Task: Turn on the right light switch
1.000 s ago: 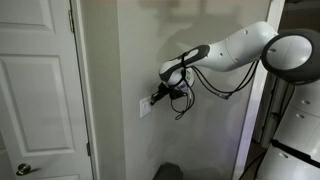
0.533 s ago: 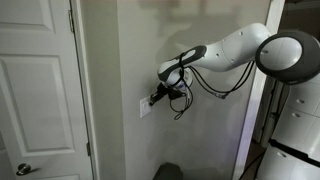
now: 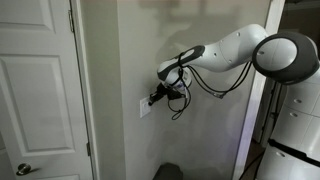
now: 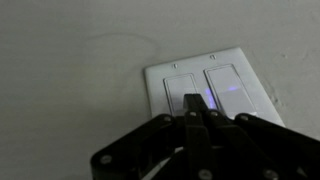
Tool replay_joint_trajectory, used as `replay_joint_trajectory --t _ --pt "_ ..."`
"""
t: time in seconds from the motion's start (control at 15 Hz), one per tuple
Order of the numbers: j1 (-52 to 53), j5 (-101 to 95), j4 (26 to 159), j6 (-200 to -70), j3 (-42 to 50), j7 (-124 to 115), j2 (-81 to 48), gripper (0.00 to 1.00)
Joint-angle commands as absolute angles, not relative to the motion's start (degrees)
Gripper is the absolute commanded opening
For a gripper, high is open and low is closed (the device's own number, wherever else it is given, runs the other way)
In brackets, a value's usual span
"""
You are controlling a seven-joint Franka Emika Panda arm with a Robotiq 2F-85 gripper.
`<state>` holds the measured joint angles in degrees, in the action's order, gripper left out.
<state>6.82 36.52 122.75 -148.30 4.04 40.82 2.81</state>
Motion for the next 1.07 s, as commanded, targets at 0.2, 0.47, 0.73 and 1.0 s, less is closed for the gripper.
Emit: replay_joint_trajectory --t 0.2,0.47,0.73,1.0 --pt "5.29 40.70 121.08 -149.10 2.34 42.99 1.23 0.00" --pt "4.98 39.58 121.03 -148.90 2.04 42.19 1.06 0.00" --pt "4.22 35.41 123.70 -148.67 2.09 39.63 3.58 0.00" --pt "3.41 30.76 125.25 -148.03 2.27 37.05 4.83 0.00"
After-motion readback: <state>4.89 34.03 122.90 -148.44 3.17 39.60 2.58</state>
